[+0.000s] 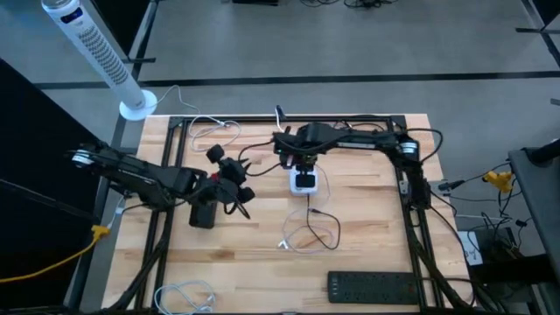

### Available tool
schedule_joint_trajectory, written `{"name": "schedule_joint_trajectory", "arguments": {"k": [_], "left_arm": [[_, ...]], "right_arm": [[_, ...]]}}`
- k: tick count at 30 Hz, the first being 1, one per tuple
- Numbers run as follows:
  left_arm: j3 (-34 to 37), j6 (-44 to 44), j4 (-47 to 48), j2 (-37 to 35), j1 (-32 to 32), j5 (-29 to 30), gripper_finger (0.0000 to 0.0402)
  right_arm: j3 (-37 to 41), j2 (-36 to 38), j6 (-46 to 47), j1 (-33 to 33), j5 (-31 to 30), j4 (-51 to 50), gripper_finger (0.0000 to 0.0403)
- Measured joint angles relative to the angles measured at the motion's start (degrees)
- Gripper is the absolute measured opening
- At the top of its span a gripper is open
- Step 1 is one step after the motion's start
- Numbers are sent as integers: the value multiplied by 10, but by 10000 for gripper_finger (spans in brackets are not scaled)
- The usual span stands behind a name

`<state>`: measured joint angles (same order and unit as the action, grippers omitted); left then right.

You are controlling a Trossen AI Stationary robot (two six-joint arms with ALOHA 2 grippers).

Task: Insert USB
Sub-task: Insert the purple charger cable into the white charger adapter

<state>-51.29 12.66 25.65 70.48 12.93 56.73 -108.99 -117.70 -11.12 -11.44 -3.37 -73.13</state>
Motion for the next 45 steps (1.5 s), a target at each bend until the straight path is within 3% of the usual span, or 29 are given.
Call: {"name": "schedule_joint_trajectory", "arguments": {"k": [5, 11, 18, 45], "left_arm": [[15, 63, 53, -19, -1, 73, 38], [33, 85, 58, -48, -1, 73, 38], [50, 94, 56, -56, -1, 73, 38], [51, 95, 50, -56, 0, 71, 38]], "right_arm": [[-48, -47, -1, 3, 20, -26, 12], [-68, -50, 6, 8, 25, -74, 12], [-81, -28, 22, 13, 44, -74, 12], [-79, -62, 25, 17, 66, -83, 12]]}}
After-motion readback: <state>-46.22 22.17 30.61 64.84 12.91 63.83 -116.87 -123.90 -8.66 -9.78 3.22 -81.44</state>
